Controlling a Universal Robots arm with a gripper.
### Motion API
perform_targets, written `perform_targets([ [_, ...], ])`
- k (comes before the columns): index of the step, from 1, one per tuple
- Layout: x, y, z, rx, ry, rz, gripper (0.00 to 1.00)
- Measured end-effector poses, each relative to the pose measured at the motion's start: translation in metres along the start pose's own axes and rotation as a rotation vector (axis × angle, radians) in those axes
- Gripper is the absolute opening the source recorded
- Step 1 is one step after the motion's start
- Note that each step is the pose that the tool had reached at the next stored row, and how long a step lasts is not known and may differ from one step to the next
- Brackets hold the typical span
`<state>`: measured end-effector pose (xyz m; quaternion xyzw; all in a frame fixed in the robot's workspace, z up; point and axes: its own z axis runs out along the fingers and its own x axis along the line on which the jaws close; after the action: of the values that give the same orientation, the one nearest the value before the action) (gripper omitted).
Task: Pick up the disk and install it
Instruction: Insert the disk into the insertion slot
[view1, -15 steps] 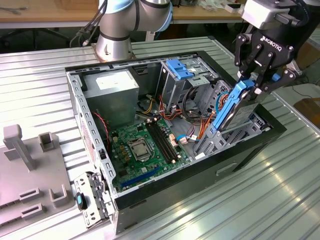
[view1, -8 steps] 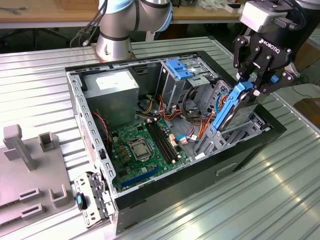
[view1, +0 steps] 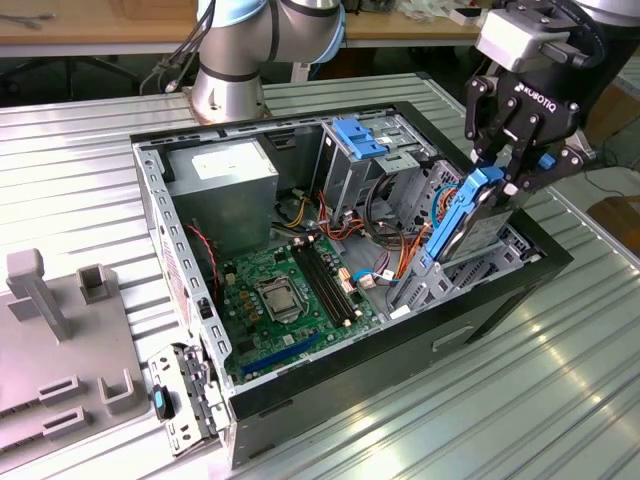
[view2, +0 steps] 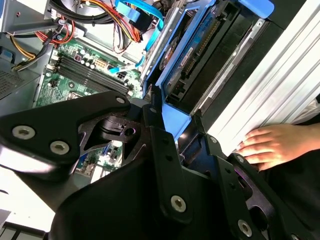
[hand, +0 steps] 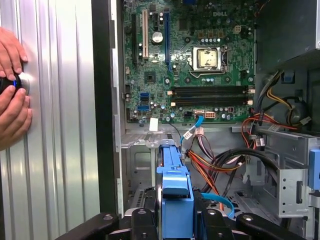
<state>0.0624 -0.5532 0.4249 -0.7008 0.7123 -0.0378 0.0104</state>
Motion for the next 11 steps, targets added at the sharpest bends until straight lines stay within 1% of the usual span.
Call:
perform_targets([
  [11,-0.0003,0.0006,0.0086,0.0,-0.0001,0.0,0.37],
])
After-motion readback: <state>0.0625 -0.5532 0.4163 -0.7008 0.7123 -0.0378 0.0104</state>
